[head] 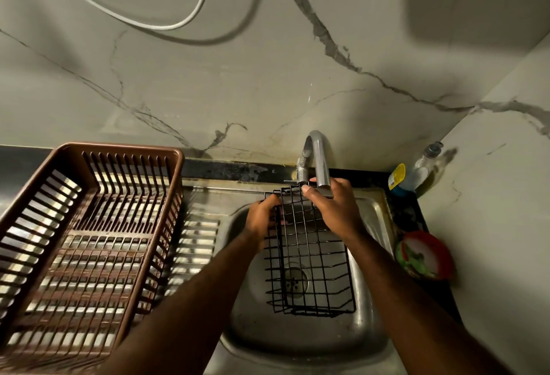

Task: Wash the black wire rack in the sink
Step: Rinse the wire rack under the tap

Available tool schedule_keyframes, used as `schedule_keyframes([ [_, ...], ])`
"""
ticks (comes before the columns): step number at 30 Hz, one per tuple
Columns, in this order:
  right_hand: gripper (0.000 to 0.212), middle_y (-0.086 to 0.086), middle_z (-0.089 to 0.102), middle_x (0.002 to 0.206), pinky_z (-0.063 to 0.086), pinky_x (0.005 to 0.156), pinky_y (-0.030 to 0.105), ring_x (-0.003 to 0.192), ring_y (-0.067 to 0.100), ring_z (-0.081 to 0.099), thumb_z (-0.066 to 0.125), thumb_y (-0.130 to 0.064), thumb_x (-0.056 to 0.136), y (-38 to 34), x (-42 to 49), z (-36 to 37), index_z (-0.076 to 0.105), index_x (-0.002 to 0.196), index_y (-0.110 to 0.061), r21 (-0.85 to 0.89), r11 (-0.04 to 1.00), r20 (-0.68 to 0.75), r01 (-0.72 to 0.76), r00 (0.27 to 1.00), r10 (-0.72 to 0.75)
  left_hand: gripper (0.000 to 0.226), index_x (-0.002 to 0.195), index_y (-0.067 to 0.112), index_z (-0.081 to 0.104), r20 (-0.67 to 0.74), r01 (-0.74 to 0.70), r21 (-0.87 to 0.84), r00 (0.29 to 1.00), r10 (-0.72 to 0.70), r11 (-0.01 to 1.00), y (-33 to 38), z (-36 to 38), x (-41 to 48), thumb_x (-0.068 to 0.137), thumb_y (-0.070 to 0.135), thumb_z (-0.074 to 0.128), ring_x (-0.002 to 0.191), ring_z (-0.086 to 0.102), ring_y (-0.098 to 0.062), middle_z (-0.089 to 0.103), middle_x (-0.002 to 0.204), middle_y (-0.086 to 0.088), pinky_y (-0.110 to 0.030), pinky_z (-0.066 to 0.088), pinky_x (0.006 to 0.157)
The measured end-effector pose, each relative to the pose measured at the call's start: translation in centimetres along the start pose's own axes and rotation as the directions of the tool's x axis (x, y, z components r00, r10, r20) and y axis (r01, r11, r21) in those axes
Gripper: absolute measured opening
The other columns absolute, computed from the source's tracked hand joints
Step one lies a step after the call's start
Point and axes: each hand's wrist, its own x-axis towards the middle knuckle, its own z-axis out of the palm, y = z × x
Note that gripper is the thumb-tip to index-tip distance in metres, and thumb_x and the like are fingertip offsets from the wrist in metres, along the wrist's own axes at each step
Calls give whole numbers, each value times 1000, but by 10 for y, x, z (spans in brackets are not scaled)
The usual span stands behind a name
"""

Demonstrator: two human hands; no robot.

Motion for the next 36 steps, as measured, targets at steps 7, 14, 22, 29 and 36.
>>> schedule_keyframes([
  [7,73,3,64,113,46,59,24,86,16,66,67,-81,63,-7,3,-4,71,110,-25,-93,988,-120,-126,986,115,49,148,19,39,-8,-171,90,985,172,981,-1,18,-8,102,28,55,112,58,-16,57,132,-6,-27,48,85],
  [14,72,1,71,94,37,48,20,73,13,68,63,-83,56,-13,6,-4,73,93,-22,-77,965,-170,-251,957,236,119,155,43,26,176,-191,514,978,115,836,-18,32,6,55,94,67,144,39,-27,37,160,-2,-60,38,113],
  [22,69,8,67,95,37,47,21,75,22,65,64,-81,47,-27,9,-2,69,82,-22,-114,923,-162,-367,924,347,159,158,40,0,279,-262,724,957,76,638,-5,45,-15,30,81,84,140,44,-28,41,154,-5,-48,49,107],
  [29,72,8,67,94,36,46,20,71,20,64,61,-82,53,-30,7,-1,73,85,-19,-157,901,-163,-403,911,379,147,159,32,-10,197,-298,815,949,247,497,-6,63,-39,55,54,92,135,47,-33,31,158,-13,-51,54,98],
  [36,64,7,69,82,37,47,22,64,19,64,65,-77,69,-30,3,-4,73,79,-15,-200,902,-205,-383,916,344,144,158,23,-19,192,-284,906,936,294,315,-9,74,-45,66,58,86,131,49,-36,42,148,-17,-55,50,101],
])
